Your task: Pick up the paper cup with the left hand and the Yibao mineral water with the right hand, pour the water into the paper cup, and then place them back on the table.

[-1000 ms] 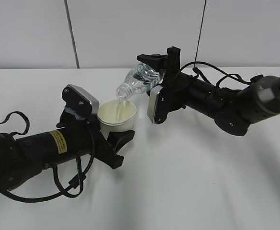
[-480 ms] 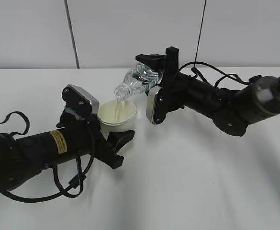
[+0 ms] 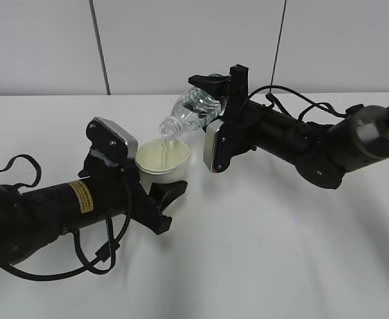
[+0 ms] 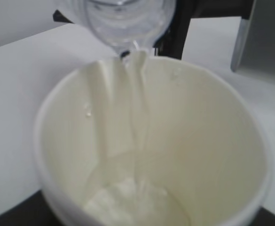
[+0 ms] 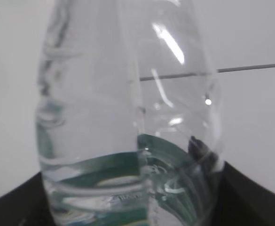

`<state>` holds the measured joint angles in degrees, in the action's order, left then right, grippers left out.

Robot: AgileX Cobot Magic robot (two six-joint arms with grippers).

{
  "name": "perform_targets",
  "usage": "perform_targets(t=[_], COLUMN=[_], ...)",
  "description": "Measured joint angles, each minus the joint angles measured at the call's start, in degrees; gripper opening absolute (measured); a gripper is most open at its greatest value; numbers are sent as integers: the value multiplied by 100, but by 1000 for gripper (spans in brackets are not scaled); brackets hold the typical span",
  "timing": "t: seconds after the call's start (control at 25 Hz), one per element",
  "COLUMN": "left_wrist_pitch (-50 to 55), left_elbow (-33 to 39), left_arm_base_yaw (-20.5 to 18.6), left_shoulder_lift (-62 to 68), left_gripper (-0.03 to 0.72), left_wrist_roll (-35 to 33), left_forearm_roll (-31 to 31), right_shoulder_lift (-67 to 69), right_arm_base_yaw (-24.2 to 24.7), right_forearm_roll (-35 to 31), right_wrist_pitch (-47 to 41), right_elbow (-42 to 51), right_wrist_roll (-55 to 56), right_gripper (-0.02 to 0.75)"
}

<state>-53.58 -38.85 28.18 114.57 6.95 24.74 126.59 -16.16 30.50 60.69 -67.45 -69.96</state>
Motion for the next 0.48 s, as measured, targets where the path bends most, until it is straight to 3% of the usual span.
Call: perform_targets(t=[0.48], left_wrist_pitch=[0], left_elbow=[0], left_arm_base_yaw=[0], left_shoulder_lift=[0], left_gripper=[401], left_wrist_roll=[0], left_forearm_roll=[0], right_shoulder_lift=[0], right_arm_base_yaw=[0], right_forearm_roll=[-19], right_wrist_pitch=[0], right_elbow=[0], right_wrist_roll=[-120], right_gripper=[489])
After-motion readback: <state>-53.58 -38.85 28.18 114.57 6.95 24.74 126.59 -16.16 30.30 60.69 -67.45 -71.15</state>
